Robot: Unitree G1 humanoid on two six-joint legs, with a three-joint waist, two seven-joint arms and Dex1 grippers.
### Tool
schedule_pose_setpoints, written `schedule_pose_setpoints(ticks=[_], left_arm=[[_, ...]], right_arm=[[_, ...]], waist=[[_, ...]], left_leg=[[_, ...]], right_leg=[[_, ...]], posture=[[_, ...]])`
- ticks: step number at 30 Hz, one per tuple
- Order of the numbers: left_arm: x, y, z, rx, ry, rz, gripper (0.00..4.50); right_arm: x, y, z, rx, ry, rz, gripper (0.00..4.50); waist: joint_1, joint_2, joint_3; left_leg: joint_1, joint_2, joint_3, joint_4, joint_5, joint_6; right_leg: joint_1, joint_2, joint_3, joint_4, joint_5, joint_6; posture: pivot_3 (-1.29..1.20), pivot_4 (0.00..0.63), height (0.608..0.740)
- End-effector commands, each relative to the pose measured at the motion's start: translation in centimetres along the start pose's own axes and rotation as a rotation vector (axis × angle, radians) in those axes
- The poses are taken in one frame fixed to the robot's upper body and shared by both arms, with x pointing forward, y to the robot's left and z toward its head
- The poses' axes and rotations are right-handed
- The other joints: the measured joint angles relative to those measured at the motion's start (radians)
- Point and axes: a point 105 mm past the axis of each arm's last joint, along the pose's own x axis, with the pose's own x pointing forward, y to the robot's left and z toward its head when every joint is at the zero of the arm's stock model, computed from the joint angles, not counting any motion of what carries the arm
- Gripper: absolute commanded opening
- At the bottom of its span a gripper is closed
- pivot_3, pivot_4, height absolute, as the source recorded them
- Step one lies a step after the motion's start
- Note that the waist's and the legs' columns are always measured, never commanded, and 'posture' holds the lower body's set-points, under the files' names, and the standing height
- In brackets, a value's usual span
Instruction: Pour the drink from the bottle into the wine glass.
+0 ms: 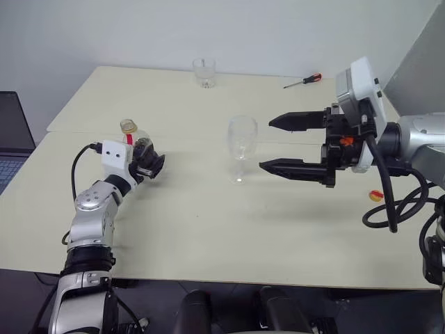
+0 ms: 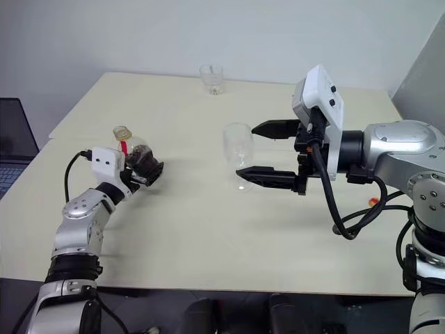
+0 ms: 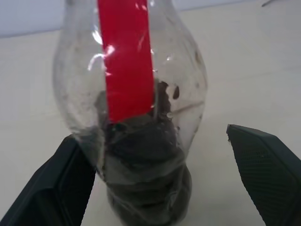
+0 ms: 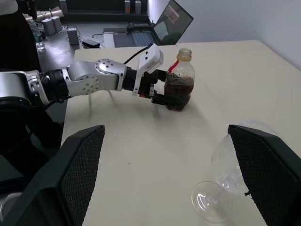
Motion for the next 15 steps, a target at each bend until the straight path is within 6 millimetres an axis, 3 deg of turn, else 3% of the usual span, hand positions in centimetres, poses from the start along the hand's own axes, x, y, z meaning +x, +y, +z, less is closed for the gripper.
schedule_pose_setpoints(ticks=[1, 5, 10, 15], left_arm=[[0.7, -0.2, 1.6, 0.031, -0.063, -0.024, 4.11], [0.9, -0.2, 1.8, 0.036, -0.076, -0.027, 2.97], [0.9, 0.1, 3.9, 0.056, -0.137, -0.025, 1.38], [1.8, -0.1, 8.0, 0.156, -0.221, -0.058, 1.02]], right_arm=[[-0.5, 0.3, 1.1, -0.049, -0.015, -0.026, 4.5], [-0.7, 0.2, 1.0, -0.047, -0.001, -0.047, 4.5], [-1.4, -0.4, 0.7, -0.015, -0.008, -0.096, 4.5], [-2.4, -1.1, -1.2, 0.007, -0.05, -0.182, 4.5]], waist=[[0.0, 0.0, 0.0], [0.0, 0.0, 0.0], [0.001, -0.001, 0.0], [0.005, -0.004, 0.002]], left_leg=[[0.0, 0.0, 0.0, 0.0, 0.0, 0.0], [0.0, 0.0, 0.001, 0.0, 0.0, 0.0], [-0.001, 0.0, 0.0, 0.0, 0.0, 0.0], [-0.002, 0.0, 0.0, 0.0, 0.0, 0.0]], right_leg=[[0.0, 0.0, 0.0, 0.0, 0.0, 0.0], [0.0, 0.0, 0.0, 0.0, 0.0, 0.0], [0.0, -0.001, 0.0, 0.0, 0.0, 0.0], [0.0, -0.001, 0.0, -0.001, 0.0, 0.0]], posture=[[0.0, 0.15, 0.74], [0.0, 0.15, 0.74], [0.0, 0.15, 0.74], [0.0, 0.15, 0.74]])
